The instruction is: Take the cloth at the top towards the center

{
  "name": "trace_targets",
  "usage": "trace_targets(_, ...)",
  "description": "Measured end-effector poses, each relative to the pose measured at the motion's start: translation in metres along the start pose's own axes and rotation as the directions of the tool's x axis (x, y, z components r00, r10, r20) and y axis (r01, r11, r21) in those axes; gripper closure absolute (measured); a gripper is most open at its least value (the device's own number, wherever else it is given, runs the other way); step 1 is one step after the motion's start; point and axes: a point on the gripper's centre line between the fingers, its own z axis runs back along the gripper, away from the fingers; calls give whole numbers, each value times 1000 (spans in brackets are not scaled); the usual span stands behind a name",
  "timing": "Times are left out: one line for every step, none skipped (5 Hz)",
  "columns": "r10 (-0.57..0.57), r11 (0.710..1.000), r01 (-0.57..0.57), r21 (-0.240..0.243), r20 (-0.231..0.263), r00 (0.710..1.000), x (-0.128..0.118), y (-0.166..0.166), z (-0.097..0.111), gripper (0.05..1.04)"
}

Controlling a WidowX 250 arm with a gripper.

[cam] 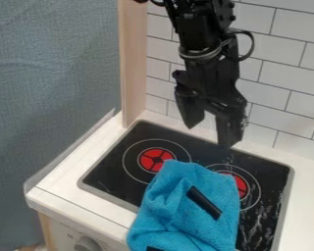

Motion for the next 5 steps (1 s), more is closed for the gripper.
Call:
trace_targets(13,1000,-14,-6,-25,1000,-6,0,-6,84)
trace_targets(32,999,-32,-3,-66,997,-16,2,-21,84)
trace_targets(40,999,-38,14,-121,992,-24,7,-35,85)
trace_targets(59,998,-54,40,-152,987,-33,14,-50,85)
trace_targets(95,995,-85,55,-208,973,-44,20,-77,84)
